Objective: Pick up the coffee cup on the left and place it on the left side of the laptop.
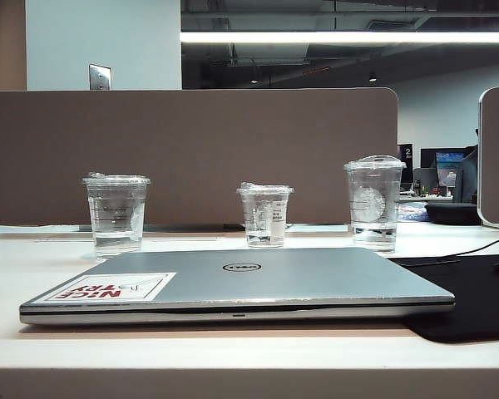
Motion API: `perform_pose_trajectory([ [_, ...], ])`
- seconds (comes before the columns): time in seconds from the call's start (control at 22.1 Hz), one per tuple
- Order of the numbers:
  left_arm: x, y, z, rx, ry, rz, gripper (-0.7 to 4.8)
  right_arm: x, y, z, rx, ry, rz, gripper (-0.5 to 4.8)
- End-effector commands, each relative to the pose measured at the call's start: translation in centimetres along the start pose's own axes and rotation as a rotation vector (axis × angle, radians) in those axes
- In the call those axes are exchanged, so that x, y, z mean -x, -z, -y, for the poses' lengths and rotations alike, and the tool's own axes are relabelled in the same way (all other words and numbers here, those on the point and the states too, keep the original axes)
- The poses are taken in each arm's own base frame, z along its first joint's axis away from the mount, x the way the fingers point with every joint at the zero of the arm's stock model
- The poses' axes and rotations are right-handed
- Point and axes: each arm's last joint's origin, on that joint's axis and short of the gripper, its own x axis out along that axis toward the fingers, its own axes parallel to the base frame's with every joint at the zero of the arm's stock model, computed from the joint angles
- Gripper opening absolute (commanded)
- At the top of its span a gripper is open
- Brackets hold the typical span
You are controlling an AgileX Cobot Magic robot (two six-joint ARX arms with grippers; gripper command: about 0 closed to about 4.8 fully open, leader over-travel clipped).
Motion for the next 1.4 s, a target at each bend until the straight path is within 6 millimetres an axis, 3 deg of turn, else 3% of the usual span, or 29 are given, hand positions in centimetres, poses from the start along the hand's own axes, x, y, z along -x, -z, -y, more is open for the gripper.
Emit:
perform_pose_trajectory([
  [0.05, 0.0, -0.2, 0.0, 0.001, -0.001, 0.011, -0.05, 0.0, 0.0, 0.0, -0.003, 0.001, 0.013, -0.04],
  [0.45, 0.0, -0.2, 0.0, 0.0, 0.0, 0.011, -0.06, 0.0, 0.0, -0.2, -0.003, -0.018, 0.013, -0.04],
  [1.0, 0.0, -0.2, 0.0, 0.001, -0.001, 0.012, -0.05, 0.7, 0.7, -5.0, 0.026, -0.506, -0.075, -0.04],
  [1.22, 0.0, -0.3, 0.0, 0.009, -0.002, 0.024, -0.05, 1.0, 1.0, -5.7, 0.039, -0.581, -0.103, -0.04],
  [1.4, 0.1, -1.5, -0.1, 0.23, 0.016, 0.132, -0.06, 1.0, 1.0, -5.7, 0.038, -0.581, -0.102, -0.04],
])
